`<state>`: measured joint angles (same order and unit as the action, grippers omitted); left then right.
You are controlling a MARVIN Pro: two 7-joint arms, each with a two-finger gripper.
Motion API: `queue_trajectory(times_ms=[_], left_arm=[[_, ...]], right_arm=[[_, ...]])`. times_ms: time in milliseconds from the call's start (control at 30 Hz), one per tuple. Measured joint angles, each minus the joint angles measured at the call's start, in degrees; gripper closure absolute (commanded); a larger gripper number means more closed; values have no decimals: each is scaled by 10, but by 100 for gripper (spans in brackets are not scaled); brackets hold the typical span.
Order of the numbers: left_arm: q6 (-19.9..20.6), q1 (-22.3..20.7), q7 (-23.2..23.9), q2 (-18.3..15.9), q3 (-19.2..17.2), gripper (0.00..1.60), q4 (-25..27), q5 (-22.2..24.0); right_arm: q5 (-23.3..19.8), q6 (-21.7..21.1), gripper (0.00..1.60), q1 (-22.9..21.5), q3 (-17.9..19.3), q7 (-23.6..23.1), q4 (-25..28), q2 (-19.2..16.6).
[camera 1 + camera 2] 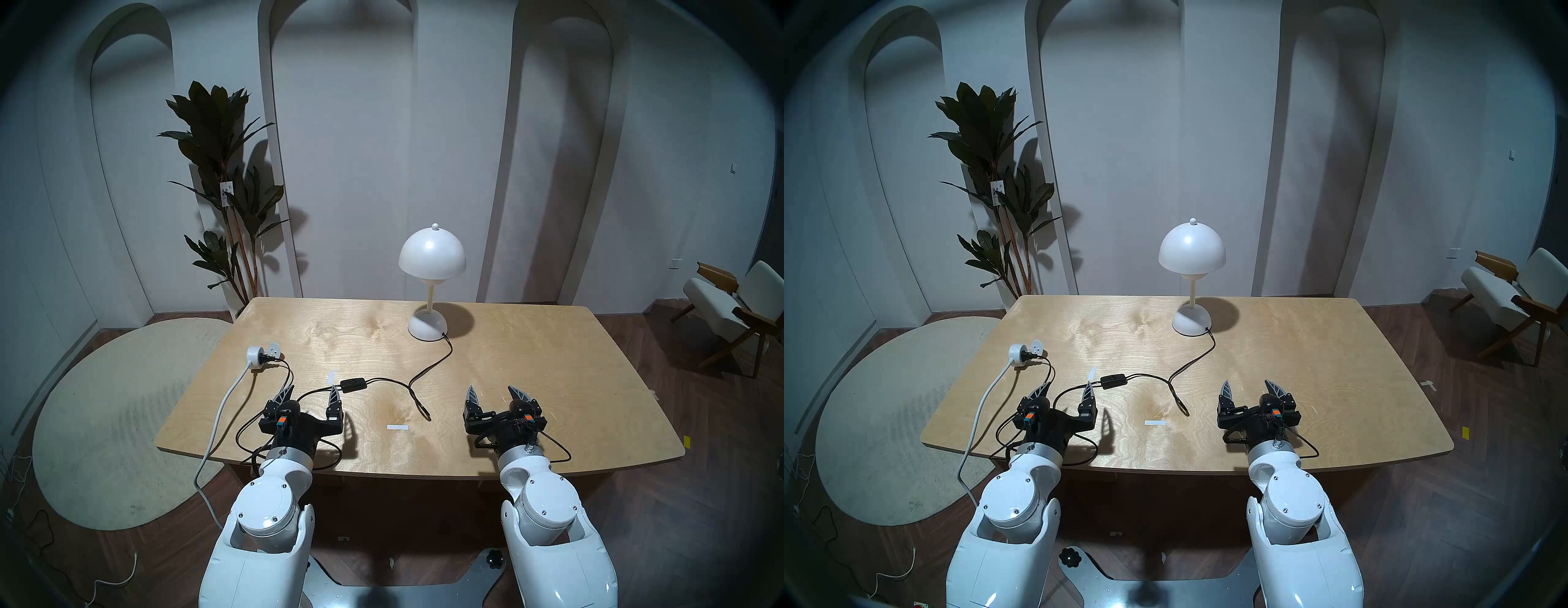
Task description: Turn on the table lamp by pressing the switch
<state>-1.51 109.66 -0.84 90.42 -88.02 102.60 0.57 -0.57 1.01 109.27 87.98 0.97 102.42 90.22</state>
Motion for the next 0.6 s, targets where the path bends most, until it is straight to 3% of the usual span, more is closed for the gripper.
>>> queue_trajectory(times_ms=[600], left_arm=[[0,0,0,0,0,0,0,0]], right_arm=[[0,0,0,0,0,0,0,0]])
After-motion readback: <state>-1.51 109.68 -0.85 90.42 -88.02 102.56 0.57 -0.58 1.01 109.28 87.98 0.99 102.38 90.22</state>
